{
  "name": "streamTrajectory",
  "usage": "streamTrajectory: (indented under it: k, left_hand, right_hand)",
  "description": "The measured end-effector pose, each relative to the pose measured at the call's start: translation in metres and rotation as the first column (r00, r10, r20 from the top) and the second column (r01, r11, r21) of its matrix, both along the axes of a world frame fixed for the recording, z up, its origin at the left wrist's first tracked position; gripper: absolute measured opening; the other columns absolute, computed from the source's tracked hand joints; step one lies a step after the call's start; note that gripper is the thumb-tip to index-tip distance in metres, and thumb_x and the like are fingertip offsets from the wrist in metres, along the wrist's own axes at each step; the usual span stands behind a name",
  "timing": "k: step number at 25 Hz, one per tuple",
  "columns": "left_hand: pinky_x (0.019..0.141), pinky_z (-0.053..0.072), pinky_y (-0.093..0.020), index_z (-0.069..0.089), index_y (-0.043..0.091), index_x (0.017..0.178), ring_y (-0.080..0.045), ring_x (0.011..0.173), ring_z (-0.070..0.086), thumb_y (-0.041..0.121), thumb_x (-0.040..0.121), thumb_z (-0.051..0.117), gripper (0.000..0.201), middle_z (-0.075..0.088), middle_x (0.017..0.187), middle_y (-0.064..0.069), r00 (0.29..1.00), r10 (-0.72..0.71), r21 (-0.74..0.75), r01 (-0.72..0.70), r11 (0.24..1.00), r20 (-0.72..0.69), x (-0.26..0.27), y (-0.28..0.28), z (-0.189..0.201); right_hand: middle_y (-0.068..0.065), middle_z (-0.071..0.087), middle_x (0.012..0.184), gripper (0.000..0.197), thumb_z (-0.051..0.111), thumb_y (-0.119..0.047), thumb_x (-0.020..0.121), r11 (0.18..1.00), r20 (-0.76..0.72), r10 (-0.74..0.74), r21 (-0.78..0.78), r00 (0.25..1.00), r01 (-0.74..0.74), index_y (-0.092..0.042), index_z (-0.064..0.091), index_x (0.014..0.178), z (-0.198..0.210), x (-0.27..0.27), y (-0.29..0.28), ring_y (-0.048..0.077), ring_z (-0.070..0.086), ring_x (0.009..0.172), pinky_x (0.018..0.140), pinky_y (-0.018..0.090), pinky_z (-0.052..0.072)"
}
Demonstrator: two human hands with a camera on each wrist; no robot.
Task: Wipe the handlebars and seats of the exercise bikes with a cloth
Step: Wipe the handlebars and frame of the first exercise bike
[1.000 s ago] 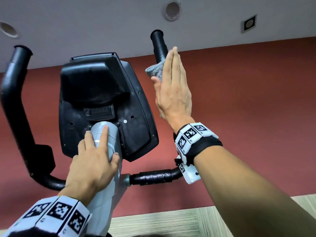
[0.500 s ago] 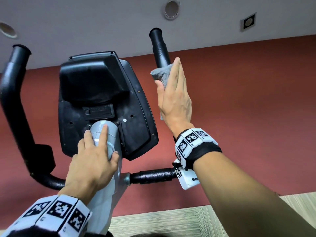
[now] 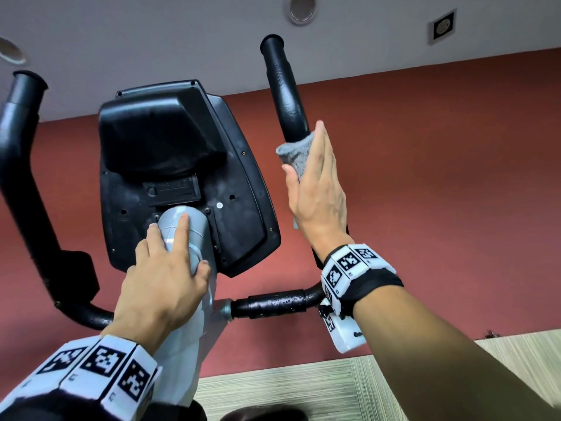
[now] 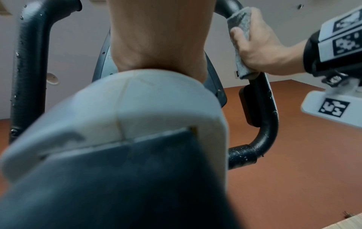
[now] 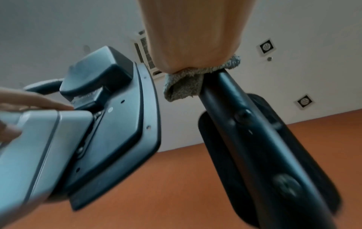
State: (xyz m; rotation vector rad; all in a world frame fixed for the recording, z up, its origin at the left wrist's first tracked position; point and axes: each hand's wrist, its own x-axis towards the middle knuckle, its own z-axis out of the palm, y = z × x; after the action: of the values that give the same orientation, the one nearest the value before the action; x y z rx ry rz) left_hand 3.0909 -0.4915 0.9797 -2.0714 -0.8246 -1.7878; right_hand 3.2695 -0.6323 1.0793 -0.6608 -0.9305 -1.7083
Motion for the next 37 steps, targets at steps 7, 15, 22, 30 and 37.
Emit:
streamTrajectory:
  k: [7,15,22,30,37]
  left_hand:
    - [0.11,0.035,-0.055,-0.004,0.031,0.163,-0.037,0.147,0.019,0.05,0.099,0.043,0.081,0.005,0.166,-0.02,1.0,-0.003,-0.007,0.003,1.0,0.007,0.001,0.002,0.002]
    - [0.109,0.036,-0.055,-0.006,0.032,0.162,-0.036,0.147,0.017,0.05,0.1,0.042,0.081,0.003,0.167,-0.017,1.0,-0.002,-0.032,0.002,0.999,0.003,0.0,0.0,0.001]
    - [0.109,0.036,-0.056,-0.005,0.033,0.163,-0.036,0.147,0.018,0.05,0.1,0.043,0.08,0.004,0.167,-0.017,1.0,0.002,-0.038,-0.002,0.999,0.01,0.001,-0.001,0.002]
    - [0.11,0.034,-0.056,-0.004,0.033,0.163,-0.037,0.148,0.017,0.049,0.1,0.045,0.081,0.003,0.167,-0.017,1.0,-0.001,-0.031,0.001,1.0,0.008,0.001,0.001,0.003]
    - [0.111,0.034,-0.056,-0.004,0.033,0.163,-0.037,0.148,0.018,0.049,0.1,0.044,0.081,0.003,0.167,-0.017,1.0,-0.004,-0.039,0.005,0.999,0.004,-0.001,-0.001,0.002]
  right_hand:
    - [0.024,0.036,0.158,0.073,0.043,-0.038,0.102,1.0,0.002,0.02,0.002,1.0,-0.02,0.008,0.024,0.156,0.013,-0.016,-0.007,0.034,0.039,0.146,0.112,0.04,0.045]
    - [0.026,0.034,0.159,0.074,0.042,-0.036,0.102,0.999,-0.064,0.01,-0.052,0.998,-0.014,0.008,0.021,0.156,-0.017,0.015,0.008,0.036,0.038,0.146,0.113,0.048,0.044]
    - [0.025,0.039,0.156,0.071,0.044,-0.037,0.103,0.997,-0.013,0.061,-0.039,0.998,-0.061,0.007,0.024,0.155,-0.003,0.01,0.005,0.035,0.041,0.144,0.111,0.046,0.046]
    - [0.027,0.042,0.152,0.071,0.043,-0.037,0.099,0.995,-0.024,0.086,-0.049,0.996,-0.087,0.009,0.03,0.152,0.004,-0.005,0.0,0.038,0.045,0.14,0.11,0.049,0.046]
    - [0.024,0.035,0.159,0.07,0.045,-0.032,0.1,0.996,-0.09,0.024,-0.085,0.996,-0.032,0.007,0.023,0.155,-0.042,0.048,0.024,0.036,0.039,0.145,0.112,0.049,0.044]
